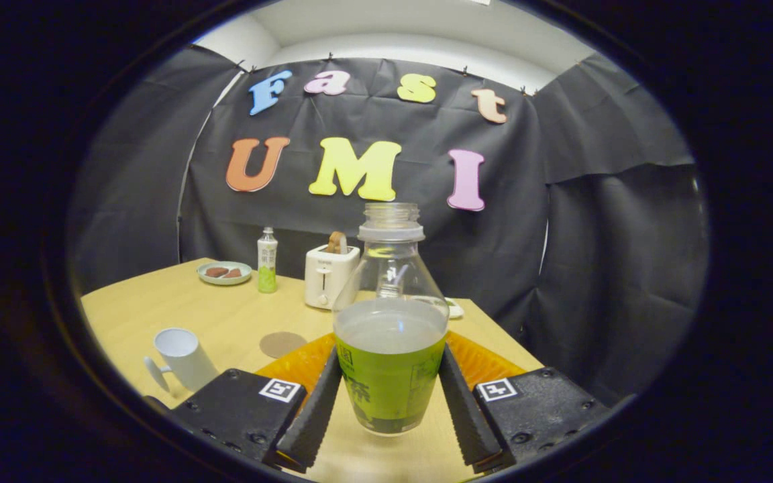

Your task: Take the bottle from table, then pour the juice into the cup, finally place the bottle on the coaster

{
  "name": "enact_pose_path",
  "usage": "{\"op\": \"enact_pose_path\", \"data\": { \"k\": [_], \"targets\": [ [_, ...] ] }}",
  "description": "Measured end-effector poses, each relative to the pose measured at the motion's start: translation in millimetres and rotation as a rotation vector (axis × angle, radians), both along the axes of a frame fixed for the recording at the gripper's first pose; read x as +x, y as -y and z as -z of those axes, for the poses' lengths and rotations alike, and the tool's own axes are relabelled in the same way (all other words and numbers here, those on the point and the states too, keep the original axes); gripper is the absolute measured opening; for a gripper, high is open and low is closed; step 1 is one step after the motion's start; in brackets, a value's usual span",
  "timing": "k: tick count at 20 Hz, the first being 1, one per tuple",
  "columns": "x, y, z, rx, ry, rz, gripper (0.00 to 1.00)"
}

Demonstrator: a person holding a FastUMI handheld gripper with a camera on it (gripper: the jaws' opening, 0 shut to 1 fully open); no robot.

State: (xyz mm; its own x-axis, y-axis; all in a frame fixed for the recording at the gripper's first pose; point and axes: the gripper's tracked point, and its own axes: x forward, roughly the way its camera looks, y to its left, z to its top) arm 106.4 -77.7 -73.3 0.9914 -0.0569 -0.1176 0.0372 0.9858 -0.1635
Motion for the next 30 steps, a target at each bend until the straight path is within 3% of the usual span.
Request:
{"op": "enact_pose_path", "data": {
  "k": [17, 30],
  "targets": [
    [8.5, -40.4, -15.7, -0.494, -0.068, 0.04, 0.82],
    [20.4, -93.5, -14.1, -0.921, -0.088, 0.001, 0.81]
  ]
}}
